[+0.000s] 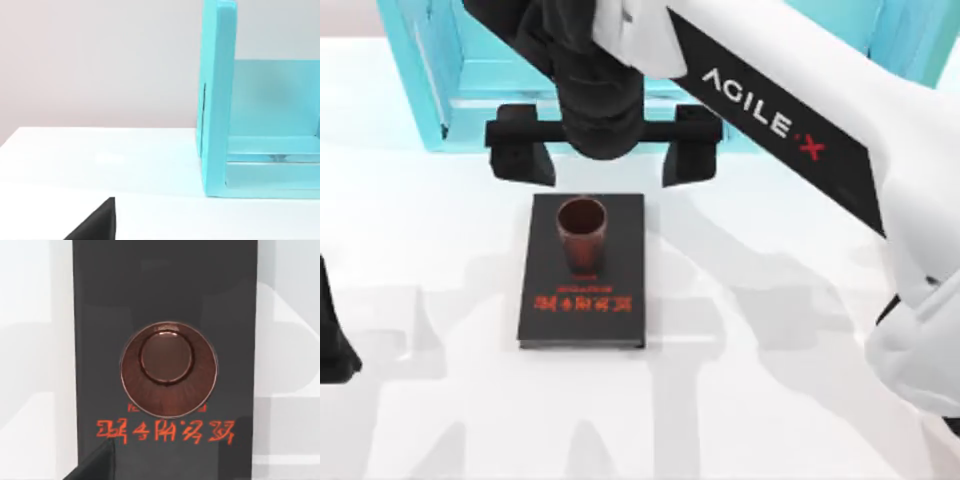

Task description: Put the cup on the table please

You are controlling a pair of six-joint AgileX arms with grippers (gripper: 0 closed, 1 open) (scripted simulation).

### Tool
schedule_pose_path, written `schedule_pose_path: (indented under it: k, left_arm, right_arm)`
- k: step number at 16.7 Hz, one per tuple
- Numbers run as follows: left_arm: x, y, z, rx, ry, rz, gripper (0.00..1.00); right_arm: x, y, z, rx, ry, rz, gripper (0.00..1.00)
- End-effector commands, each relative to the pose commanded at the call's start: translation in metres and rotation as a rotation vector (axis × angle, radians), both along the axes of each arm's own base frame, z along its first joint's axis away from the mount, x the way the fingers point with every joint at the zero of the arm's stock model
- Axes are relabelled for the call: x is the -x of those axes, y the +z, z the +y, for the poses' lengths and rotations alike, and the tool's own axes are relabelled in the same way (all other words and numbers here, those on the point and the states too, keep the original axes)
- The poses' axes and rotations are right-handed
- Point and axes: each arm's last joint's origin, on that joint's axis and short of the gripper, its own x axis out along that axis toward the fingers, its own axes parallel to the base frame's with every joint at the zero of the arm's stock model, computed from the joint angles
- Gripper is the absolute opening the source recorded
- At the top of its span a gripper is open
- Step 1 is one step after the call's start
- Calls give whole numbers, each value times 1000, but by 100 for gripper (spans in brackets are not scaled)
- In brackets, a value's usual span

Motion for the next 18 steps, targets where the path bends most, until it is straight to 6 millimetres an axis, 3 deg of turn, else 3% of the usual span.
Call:
schedule_pose_path:
  k: [10, 18]
  left_arm:
    - [0, 0, 0, 0, 0, 0, 100]
    - [0, 0, 0, 0, 0, 0, 100]
  right_arm:
    - [-4, -11, 4, 2, -2, 3, 100]
    - [-27, -94, 5, 2, -1, 3, 100]
